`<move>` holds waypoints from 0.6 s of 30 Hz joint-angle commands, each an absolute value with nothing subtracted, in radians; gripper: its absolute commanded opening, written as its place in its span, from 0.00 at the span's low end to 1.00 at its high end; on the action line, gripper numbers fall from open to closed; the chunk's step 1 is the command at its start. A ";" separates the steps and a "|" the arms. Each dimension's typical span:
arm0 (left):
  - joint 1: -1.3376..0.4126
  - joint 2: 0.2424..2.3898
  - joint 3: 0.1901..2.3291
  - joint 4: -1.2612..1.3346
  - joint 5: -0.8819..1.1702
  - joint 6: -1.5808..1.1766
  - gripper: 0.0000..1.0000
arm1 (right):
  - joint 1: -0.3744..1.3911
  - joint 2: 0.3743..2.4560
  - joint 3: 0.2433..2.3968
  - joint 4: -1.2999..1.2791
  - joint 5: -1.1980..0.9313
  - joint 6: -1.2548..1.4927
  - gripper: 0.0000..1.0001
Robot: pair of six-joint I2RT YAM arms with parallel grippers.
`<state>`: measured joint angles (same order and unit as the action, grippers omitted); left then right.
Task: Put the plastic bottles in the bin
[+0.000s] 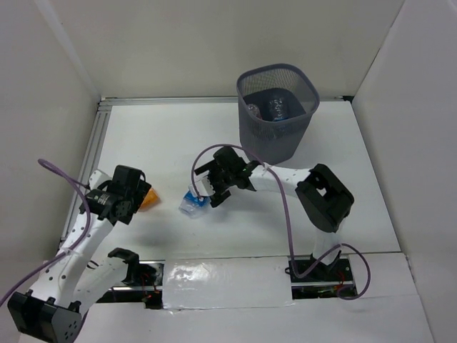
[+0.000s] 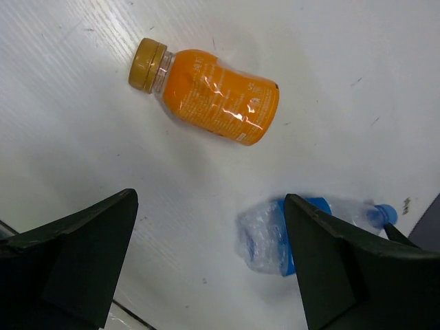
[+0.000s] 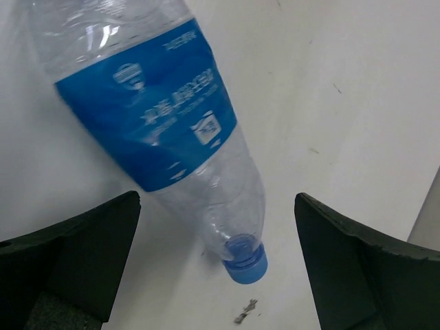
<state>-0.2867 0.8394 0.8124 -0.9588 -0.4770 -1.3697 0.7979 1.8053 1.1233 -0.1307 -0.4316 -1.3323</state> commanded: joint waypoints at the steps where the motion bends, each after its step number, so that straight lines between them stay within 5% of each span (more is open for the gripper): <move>1: -0.227 0.828 0.810 -0.948 -0.425 -1.459 1.00 | 0.824 1.871 1.219 -0.075 -0.385 -1.365 1.00; 5: -0.120 0.828 0.767 -0.925 -0.348 -1.450 1.00 | 0.806 1.975 1.328 -0.322 -0.510 -1.520 0.95; 18: 0.169 1.043 0.735 -0.767 -0.140 -1.373 1.00 | 0.715 2.002 1.517 -0.851 -0.707 -1.655 0.15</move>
